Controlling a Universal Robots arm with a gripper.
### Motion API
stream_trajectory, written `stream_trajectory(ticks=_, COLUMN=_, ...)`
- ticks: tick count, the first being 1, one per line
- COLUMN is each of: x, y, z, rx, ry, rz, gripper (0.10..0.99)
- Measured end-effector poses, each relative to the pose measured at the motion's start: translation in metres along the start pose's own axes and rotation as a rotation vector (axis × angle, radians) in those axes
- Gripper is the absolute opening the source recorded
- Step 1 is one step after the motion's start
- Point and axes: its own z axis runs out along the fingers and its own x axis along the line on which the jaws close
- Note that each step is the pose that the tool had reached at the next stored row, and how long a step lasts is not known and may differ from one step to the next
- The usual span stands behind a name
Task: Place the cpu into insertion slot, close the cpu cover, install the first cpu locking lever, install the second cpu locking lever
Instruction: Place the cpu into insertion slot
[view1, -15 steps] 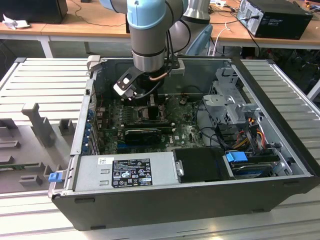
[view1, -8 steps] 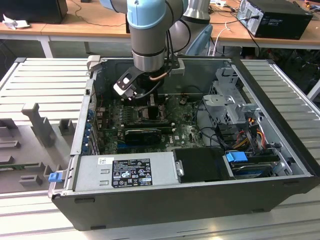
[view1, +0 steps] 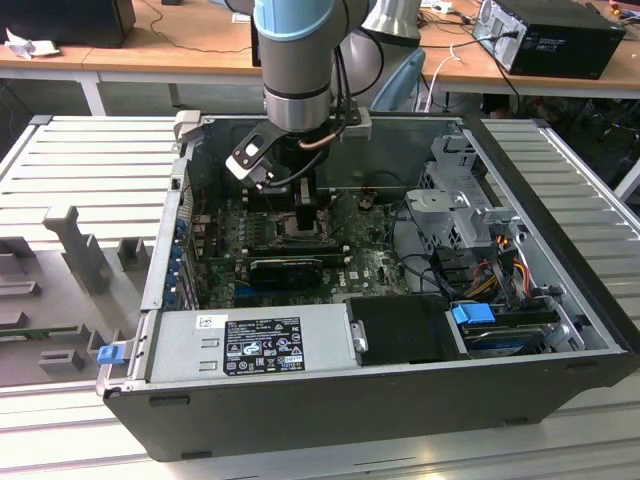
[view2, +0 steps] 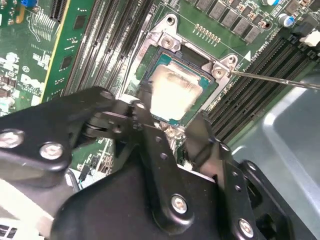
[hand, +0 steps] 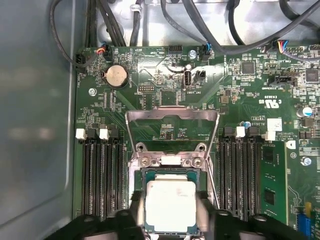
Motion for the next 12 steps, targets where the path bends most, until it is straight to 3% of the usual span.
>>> stream_trajectory(ticks=1, x=0.0000, y=0.0001, z=-0.0008, rx=0.000, ry=0.0000, rz=0.000, gripper=0.396)
stream_trajectory(ticks=2, x=0.0001, y=0.0001, z=-0.0012, rx=0.000, ry=0.0000, rz=0.000, gripper=0.396)
stream_trajectory(ticks=7, x=0.0002, y=0.0003, z=-0.0035, rx=0.000, ry=-0.0001, rz=0.000, gripper=0.106)
stream_trajectory(ticks=12, x=0.0002, y=0.0005, z=-0.0055, rx=0.000, ry=-0.0003, rz=0.000, gripper=0.106)
